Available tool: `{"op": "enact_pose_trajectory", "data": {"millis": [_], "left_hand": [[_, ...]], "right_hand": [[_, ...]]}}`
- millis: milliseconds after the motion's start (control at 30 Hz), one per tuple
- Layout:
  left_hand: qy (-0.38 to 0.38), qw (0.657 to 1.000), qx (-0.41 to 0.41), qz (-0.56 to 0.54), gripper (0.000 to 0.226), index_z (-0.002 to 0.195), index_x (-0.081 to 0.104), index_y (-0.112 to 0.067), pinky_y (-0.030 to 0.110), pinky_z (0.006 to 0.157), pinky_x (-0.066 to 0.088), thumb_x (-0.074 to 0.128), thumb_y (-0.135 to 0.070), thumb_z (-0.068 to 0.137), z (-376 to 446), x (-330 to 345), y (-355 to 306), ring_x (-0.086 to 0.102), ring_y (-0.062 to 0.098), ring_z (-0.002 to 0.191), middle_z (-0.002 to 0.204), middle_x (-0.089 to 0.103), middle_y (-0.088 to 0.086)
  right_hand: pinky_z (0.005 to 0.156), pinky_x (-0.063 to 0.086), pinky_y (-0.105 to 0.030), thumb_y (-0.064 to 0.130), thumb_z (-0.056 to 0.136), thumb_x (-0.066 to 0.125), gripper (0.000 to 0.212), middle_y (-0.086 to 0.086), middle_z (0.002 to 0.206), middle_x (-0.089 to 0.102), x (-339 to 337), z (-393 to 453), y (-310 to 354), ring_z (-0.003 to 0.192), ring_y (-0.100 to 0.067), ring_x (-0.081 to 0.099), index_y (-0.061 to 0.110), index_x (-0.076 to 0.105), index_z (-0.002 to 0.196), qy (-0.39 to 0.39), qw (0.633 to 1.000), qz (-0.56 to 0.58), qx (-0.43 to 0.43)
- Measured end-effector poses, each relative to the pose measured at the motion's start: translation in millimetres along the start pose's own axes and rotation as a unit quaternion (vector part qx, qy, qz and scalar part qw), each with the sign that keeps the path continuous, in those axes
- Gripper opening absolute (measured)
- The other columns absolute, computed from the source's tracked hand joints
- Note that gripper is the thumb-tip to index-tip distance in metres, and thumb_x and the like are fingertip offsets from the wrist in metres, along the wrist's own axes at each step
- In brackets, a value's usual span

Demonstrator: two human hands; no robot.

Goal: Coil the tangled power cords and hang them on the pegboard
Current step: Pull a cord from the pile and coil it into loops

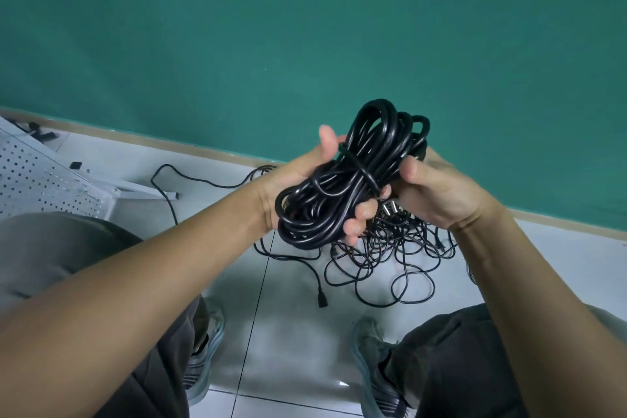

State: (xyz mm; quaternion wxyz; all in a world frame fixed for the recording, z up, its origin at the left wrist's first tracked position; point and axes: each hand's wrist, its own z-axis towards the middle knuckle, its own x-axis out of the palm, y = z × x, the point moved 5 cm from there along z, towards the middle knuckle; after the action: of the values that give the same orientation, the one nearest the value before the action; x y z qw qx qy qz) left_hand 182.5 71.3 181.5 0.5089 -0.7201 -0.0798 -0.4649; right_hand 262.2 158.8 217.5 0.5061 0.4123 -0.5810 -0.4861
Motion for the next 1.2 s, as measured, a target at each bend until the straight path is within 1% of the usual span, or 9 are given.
{"op": "enact_pose_trajectory", "data": {"millis": [133,233,300,433,633,733,833,1067,1200], "left_hand": [[-0.068,0.995,-0.028,0.073,0.088,0.112,0.069,-0.007,0.04,0.09,0.06,0.088,-0.07,0.054,-2,2,-12,0.074,0.022,0.085,0.095,0.075,0.007],[-0.18,0.966,-0.021,0.184,0.101,0.112,0.064,-0.002,0.042,0.085,0.063,0.095,-0.067,0.041,-7,-10,-22,0.075,0.026,0.087,0.097,0.077,0.009],[-0.233,0.939,-0.025,0.253,0.095,0.106,0.068,-0.004,0.039,0.079,0.062,0.097,-0.064,0.039,-9,-14,-25,0.075,0.03,0.091,0.098,0.076,0.013],[-0.315,0.888,-0.022,0.334,0.059,0.098,0.075,-0.005,0.043,0.084,0.063,0.097,-0.045,0.06,-8,-17,-26,0.076,0.032,0.088,0.092,0.078,0.017],[-0.318,0.899,0.032,0.301,0.02,0.088,0.073,-0.011,0.036,0.071,0.058,0.078,-0.029,0.081,-5,-16,-28,0.073,0.026,0.075,0.08,0.074,0.01],[-0.31,0.915,0.069,0.248,0.067,0.121,0.06,-0.011,0.037,0.065,0.059,0.093,-0.039,0.07,-5,-15,-30,0.073,0.028,0.075,0.082,0.073,0.01],[-0.325,0.916,0.096,0.215,0.127,0.139,0.041,-0.01,0.031,0.063,0.06,0.098,-0.06,0.037,-6,-18,-33,0.076,0.021,0.074,0.081,0.076,0.002],[-0.301,0.92,0.14,0.206,0.114,0.132,0.05,-0.01,0.036,0.064,0.062,0.092,-0.065,0.041,-6,-18,-34,0.074,0.025,0.069,0.084,0.075,0.002],[-0.305,0.916,0.151,0.212,0.107,0.127,0.055,-0.012,0.036,0.064,0.062,0.085,-0.074,0.046,-6,-17,-35,0.073,0.025,0.071,0.098,0.074,0.007]], "right_hand": [[0.059,0.048,-0.036,0.05,0.092,0.069,0.048,-0.028,0.063,0.05,5,0,3,0.057,-0.032,0.061,0.003,0.067,0.099,-0.047,0.998,-0.036,0.031],[0.062,0.047,-0.056,0.045,0.097,0.062,0.066,-0.03,0.065,0.057,0,0,5,0.059,-0.043,0.061,-0.02,0.055,0.087,-0.086,0.991,-0.094,0.05],[0.075,0.049,-0.067,0.048,0.097,0.06,0.062,-0.031,0.071,0.063,-2,-1,4,0.069,-0.051,0.063,-0.013,0.062,0.085,-0.125,0.979,-0.146,0.064],[0.094,0.05,-0.065,0.067,0.084,0.065,0.063,-0.022,0.09,0.074,-10,-4,-1,0.092,-0.044,0.071,0.005,0.074,0.091,-0.188,0.957,-0.19,0.115],[0.11,0.041,-0.065,0.063,0.085,0.066,0.066,-0.02,0.121,0.071,-14,-11,5,0.116,-0.04,0.066,0.006,0.071,0.12,-0.151,0.977,-0.113,0.099],[0.095,0.036,-0.076,0.056,0.086,0.073,0.067,-0.038,0.124,0.059,-18,-10,4,0.104,-0.063,0.051,0.003,0.066,0.126,-0.147,0.98,-0.099,0.089],[0.067,0.042,-0.045,0.062,0.08,0.073,0.077,-0.014,0.088,0.061,-19,-8,3,0.073,-0.032,0.048,-0.001,0.065,0.124,-0.164,0.976,-0.117,0.086],[0.064,0.039,-0.026,0.058,0.079,0.072,0.05,0.007,0.078,0.06,-18,-7,6,0.067,-0.008,0.049,0.017,0.071,0.108,-0.183,0.969,-0.148,0.074],[0.088,0.056,-0.046,0.04,0.086,0.075,0.045,0.0,0.102,0.077,-16,-10,7,0.091,-0.024,0.071,0.007,0.069,0.117,-0.182,0.967,-0.153,0.087]]}}
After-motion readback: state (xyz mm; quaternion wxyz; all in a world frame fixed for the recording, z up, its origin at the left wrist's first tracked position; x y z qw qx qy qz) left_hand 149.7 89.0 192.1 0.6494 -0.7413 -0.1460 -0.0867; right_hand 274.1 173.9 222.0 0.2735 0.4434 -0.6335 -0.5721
